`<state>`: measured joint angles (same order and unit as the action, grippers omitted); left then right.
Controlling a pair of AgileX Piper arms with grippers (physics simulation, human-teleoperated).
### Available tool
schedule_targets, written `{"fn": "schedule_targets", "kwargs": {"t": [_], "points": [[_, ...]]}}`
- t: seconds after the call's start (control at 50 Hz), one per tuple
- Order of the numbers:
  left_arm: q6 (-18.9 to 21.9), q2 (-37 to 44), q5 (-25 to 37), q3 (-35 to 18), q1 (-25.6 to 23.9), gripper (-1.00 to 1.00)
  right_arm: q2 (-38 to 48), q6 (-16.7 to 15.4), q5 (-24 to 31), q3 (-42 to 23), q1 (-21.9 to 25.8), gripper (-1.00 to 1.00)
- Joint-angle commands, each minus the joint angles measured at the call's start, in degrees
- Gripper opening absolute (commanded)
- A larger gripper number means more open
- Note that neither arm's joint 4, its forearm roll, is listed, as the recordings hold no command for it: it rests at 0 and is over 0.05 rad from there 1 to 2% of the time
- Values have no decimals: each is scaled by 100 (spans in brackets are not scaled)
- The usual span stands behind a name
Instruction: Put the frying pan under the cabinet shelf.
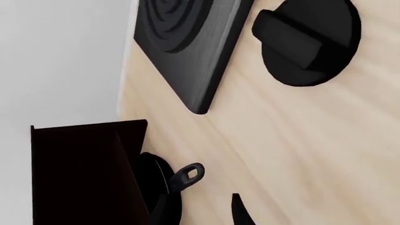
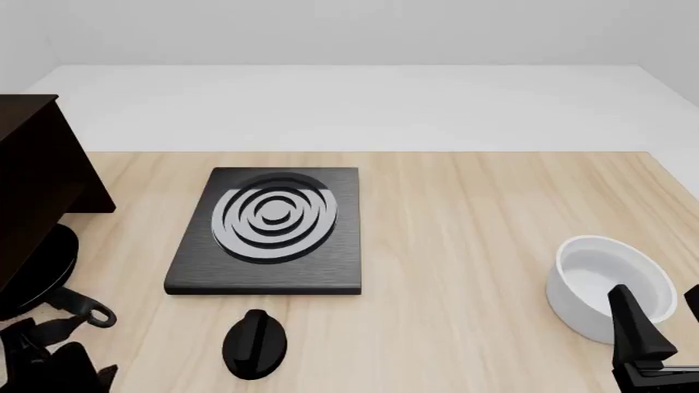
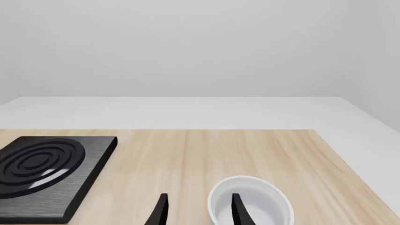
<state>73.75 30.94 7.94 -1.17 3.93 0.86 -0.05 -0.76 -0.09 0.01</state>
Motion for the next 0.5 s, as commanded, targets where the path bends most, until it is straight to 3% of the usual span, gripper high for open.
{"fn": "schedule_targets", "kwargs": {"t": [0.02,0.5], "points": [[-32,-385,304,-174,-227,100,0,-2,0,0,1,100],[-272,-239,106,-513,-850,100,0,-1,0,0,-1,100]]}}
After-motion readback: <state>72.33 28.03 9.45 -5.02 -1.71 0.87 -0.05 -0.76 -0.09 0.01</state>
